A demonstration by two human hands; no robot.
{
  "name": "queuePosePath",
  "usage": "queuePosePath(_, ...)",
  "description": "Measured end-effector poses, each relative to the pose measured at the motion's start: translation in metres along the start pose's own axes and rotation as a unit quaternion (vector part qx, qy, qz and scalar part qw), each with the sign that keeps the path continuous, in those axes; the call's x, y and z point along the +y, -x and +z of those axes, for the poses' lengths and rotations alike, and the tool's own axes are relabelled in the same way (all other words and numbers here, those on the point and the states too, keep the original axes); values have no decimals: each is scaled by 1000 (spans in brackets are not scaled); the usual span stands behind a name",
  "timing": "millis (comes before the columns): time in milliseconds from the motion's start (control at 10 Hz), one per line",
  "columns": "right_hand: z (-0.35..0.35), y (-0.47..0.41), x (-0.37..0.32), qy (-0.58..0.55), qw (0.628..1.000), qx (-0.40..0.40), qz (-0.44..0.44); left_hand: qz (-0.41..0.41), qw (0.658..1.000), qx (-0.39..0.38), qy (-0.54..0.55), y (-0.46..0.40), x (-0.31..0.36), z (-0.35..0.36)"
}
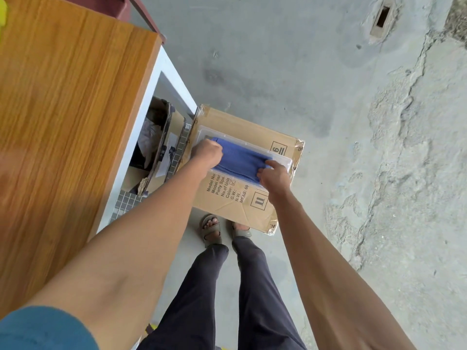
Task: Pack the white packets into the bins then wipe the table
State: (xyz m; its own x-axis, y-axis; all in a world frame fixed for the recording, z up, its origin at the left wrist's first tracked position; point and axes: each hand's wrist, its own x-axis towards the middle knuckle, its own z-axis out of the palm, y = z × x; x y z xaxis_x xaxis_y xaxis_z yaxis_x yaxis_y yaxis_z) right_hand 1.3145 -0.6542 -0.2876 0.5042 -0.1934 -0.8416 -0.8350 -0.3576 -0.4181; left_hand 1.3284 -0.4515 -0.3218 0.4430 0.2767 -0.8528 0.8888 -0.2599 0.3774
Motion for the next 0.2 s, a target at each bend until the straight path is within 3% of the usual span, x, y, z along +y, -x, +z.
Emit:
queuePosePath(100, -4, 14, -8, 90, 996, 5, -2, 22, 995, 72, -69, 32, 8, -14)
queuePosePath(200, -9, 28, -17, 106, 994, 15, -2, 36, 995, 69, -64, 64, 17, -21)
